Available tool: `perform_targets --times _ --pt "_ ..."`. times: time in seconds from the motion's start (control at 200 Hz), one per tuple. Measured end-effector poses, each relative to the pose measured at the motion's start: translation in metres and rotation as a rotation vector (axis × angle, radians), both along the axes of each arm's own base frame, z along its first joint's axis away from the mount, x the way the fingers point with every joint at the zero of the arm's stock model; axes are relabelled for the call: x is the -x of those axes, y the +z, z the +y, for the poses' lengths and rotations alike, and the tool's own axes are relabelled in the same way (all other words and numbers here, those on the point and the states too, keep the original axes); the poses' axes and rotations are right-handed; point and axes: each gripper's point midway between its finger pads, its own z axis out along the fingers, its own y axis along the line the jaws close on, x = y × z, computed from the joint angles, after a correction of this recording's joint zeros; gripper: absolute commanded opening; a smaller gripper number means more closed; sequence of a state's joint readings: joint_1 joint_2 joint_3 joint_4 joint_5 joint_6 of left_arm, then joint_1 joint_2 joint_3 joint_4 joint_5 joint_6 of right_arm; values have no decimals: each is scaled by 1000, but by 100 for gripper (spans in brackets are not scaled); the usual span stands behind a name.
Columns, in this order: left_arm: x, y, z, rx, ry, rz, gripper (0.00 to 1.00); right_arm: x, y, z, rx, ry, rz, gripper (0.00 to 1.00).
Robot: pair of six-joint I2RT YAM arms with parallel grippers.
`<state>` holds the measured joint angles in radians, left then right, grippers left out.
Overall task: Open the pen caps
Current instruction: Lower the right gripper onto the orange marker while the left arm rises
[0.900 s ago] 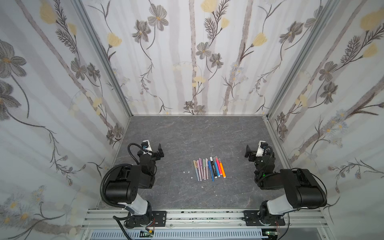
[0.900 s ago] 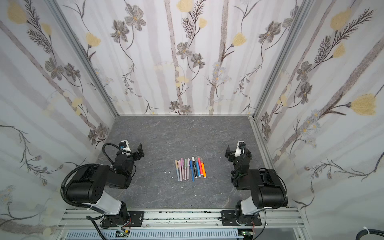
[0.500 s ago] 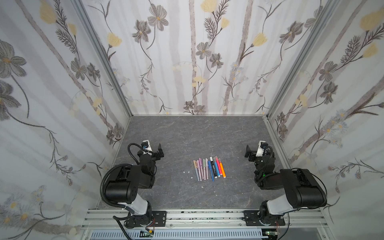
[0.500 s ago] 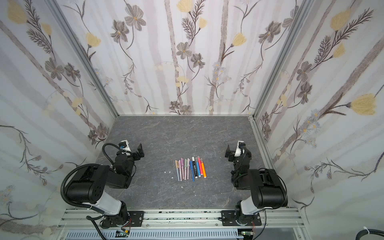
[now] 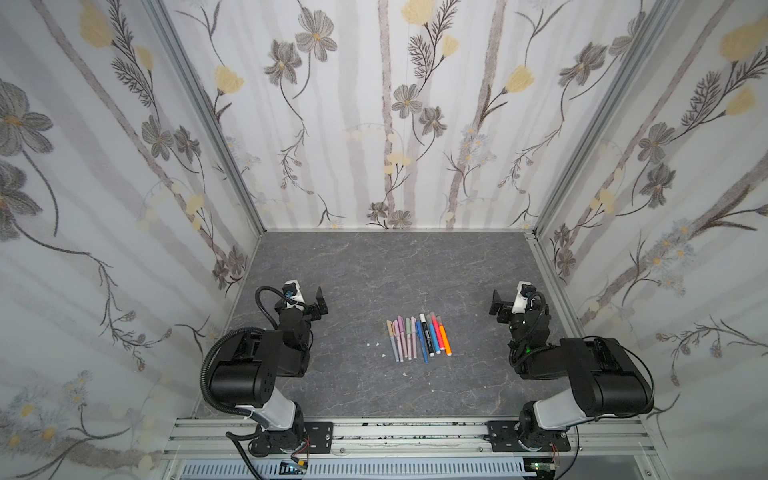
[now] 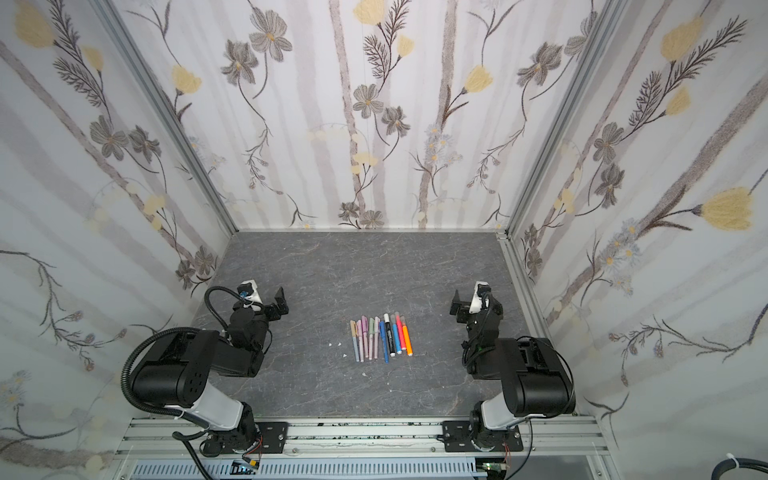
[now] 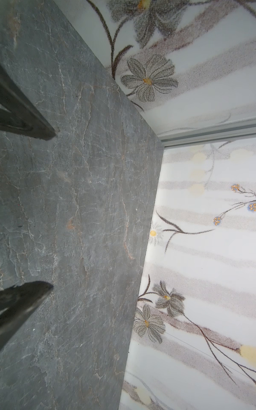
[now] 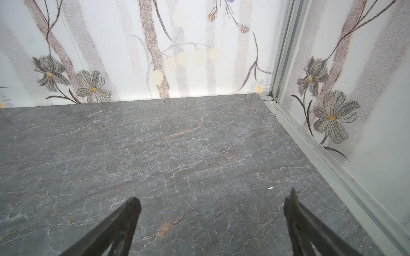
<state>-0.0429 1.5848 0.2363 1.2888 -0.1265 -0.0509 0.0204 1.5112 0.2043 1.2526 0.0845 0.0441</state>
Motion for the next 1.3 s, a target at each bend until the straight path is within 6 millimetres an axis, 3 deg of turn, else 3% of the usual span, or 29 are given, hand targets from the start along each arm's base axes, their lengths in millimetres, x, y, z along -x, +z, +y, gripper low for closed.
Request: perform_targets --times 0.14,0.205,0.325,0.45,0.55,0.659,0.784,1.024,1.189,1.299 --pt "0 1 1 0 4 -2 100 1 2 0 3 -13 -2 100" --pt "0 5 3 -1 16 -6 100 -1 16 -1 5 -29 -22 99" --pt "-1 39 5 0 39 -77 100 -4 65 -6 -3 -67 -117 100" --pt "9 71 4 18 58 -146 100 0 96 -6 -94 -79 -166 100" --pt "17 100 1 84 46 -211 100 3 108 -6 -189 -85 -160 100" --pt "10 128 -15 169 -40 -231 100 4 108 2 -233 -38 -92 99" --pt "0 139 -30 281 -100 -177 100 -1 90 31 -266 67 64 100" --pt "2 110 -46 436 -148 -16 100 15 25 113 -198 256 461 85" --pt "1 96 -55 475 -177 54 100 36 -21 141 -159 307 669 69" --pt "0 84 -59 489 -185 98 100 48 -43 156 -159 336 767 65"
